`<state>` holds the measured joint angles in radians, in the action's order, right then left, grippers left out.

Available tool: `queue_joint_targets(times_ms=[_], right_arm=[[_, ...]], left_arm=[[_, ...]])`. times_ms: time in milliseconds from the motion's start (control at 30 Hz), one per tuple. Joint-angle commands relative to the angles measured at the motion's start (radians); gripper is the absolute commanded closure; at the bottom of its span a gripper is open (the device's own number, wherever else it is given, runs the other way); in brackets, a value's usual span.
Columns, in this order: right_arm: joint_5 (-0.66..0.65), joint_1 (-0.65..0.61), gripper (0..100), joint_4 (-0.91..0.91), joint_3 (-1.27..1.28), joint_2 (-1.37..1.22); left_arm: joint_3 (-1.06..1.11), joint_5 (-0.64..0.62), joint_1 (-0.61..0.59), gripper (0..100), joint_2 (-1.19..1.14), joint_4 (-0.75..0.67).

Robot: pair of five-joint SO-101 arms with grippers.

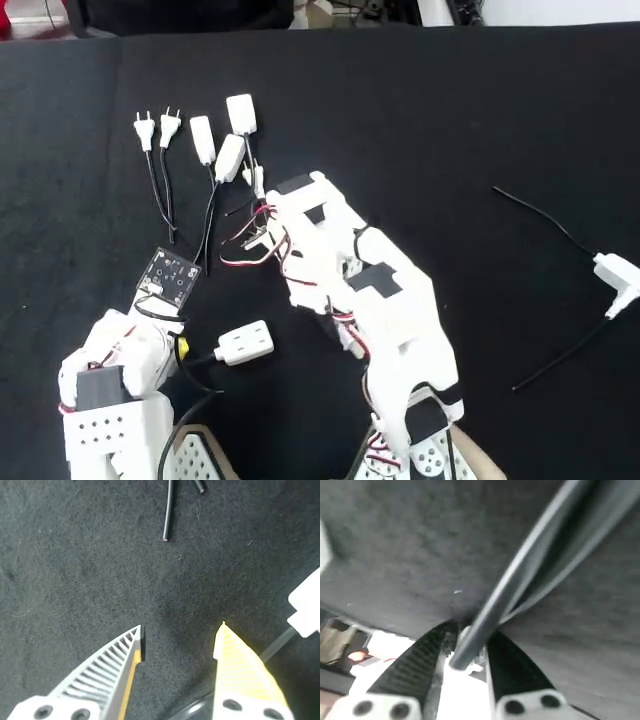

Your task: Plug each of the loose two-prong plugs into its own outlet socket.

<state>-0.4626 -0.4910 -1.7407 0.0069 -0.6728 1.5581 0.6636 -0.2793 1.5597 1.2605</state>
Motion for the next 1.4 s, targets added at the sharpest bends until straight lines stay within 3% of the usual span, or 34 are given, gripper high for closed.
queue_joint_targets(times_ms=[0,200,400,600,700,933,1233,1367], right_arm=[[0.009,0.000,98.7,-0.020,0.064,0.180],[0.012,0.012,98.7,0.149,0.245,0.575],[0.072,0.005,98.6,0.565,0.584,0.989],[0.238,-0.072,98.6,0.931,0.914,1.308],[0.345,-0.054,98.5,1.080,1.040,1.386],[0.443,-0.043,98.6,1.594,1.368,1.560],[0.453,-0.075,98.5,1.654,1.483,1.630],[0.457,-0.091,98.6,1.893,1.600,1.630]], left_arm=[[-0.002,-0.008,0.012,77,0.000,0.014],[-0.002,-0.008,0.012,77,0.000,0.014],[-0.002,-0.008,0.008,77,0.000,0.014],[-0.002,0.023,0.005,77,0.000,0.014],[-0.002,0.032,0.005,77,0.000,0.014],[-0.002,0.032,0.005,77,0.000,0.014],[-0.002,0.032,0.005,77,0.000,0.014],[-0.002,0.032,0.005,77,0.000,0.014]])
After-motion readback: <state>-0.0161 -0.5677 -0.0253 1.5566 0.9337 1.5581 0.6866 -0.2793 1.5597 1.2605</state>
